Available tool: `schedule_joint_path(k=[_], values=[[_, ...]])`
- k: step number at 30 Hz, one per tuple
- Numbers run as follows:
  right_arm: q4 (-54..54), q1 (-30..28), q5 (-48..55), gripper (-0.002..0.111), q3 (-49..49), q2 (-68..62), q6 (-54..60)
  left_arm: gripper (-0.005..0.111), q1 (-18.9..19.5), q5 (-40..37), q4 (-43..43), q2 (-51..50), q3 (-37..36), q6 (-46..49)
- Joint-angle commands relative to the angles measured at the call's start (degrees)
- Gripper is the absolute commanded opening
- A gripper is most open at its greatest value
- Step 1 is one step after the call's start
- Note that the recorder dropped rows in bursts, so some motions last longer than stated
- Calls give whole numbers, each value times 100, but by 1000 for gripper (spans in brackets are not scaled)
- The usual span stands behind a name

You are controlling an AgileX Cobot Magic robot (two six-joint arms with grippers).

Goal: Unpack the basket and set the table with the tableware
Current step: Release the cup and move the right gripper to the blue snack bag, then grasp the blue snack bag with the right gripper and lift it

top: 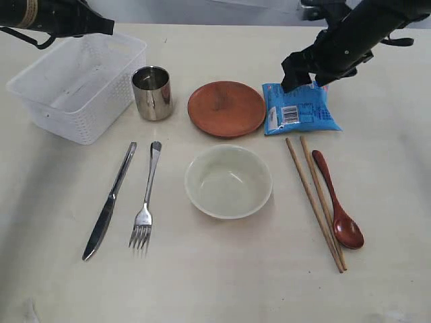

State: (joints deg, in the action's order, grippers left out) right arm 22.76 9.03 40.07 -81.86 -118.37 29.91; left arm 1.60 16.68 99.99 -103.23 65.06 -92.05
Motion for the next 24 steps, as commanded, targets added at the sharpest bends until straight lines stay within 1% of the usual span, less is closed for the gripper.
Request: schedule_joint_path(k=[1, 3, 7, 9, 13, 17, 19, 21, 22, 23, 24], values=[[-23, -22, -202, 69, 12, -237, 9, 0, -18, 123, -4, 58, 30, -69], [-23, -22, -212, 64, 12, -298, 9, 0, -18, 123, -4, 58, 30, -69], [-34, -22, -212, 49, 12, -345, 9, 0, -18, 135, -4, 58, 30, -57], [-34, -22, -190, 45, 12, -345, 9, 0, -18, 135, -4, 58, 30, -57], [-34, -22, -113, 45, 12, -367, 9, 0, -18, 135, -4, 58, 30, -57], [-350, -22, -44, 45, 12, -503, -208, 0, -18, 135, -4, 58, 30, -57], [-415, -22, -44, 43, 12, -558, -296, 0, -18, 135, -4, 58, 30, -57], [-414, -22, -33, 35, 12, -559, -312, 0, -18, 135, -4, 58, 30, -57], [-414, -22, -16, 23, -2, -533, -322, 0, -18, 135, -4, 58, 30, -57], [-414, -22, 8, 18, -3, -520, -322, 0, -18, 135, -4, 58, 30, -57], [-414, -22, 8, 5, -3, -480, -322, 0, -18, 135, -4, 58, 30, -68]])
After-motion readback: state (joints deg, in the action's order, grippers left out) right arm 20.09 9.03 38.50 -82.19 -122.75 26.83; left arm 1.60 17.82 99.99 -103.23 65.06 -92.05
